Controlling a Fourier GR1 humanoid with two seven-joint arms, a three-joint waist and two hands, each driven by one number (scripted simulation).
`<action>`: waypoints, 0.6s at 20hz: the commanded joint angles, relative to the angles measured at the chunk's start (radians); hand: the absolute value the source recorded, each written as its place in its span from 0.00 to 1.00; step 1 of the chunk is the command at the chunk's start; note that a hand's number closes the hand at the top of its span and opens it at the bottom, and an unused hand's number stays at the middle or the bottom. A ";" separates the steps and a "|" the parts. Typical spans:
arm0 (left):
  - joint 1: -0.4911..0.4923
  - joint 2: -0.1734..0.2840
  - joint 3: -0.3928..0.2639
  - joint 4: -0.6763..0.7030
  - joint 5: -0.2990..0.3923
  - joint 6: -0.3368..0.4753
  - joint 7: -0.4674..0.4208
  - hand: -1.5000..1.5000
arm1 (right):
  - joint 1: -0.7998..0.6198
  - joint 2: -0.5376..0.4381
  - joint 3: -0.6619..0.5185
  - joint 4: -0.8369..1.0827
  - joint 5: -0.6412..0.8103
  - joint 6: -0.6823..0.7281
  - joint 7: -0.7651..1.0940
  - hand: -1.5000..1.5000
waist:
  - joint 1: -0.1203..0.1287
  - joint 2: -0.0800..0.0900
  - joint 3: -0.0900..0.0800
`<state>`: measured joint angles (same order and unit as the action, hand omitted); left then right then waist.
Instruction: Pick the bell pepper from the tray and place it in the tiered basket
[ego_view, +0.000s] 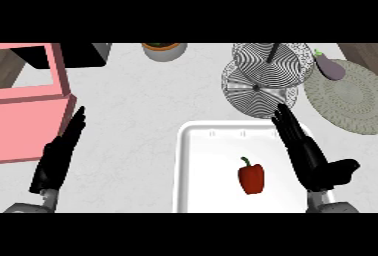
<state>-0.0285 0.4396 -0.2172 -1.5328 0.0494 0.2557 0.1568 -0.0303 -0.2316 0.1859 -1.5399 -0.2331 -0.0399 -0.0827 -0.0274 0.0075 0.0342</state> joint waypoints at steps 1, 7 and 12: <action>-0.097 0.004 0.032 0.052 0.026 -0.050 0.036 0.50 | 0.064 0.001 -0.022 -0.018 0.027 0.001 -0.132 1.00 | 0.007 -0.006 -0.034; -0.039 -0.137 0.019 -0.009 0.172 -0.055 0.026 0.50 | 0.191 -0.014 -0.248 -0.103 0.213 -0.359 -0.296 1.00 | -0.131 -0.020 -0.043; -0.063 -0.178 -0.015 -0.009 0.221 -0.125 0.023 0.50 | 0.394 0.226 -0.140 -0.157 0.194 -0.475 -0.679 0.00 | -0.018 -0.012 -0.033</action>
<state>-0.0766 0.2982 -0.2133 -1.5474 0.2321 0.1690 0.1745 0.2431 -0.0931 0.0163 -1.6776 -0.0763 -0.4101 -0.5462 -0.0789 -0.0087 0.0018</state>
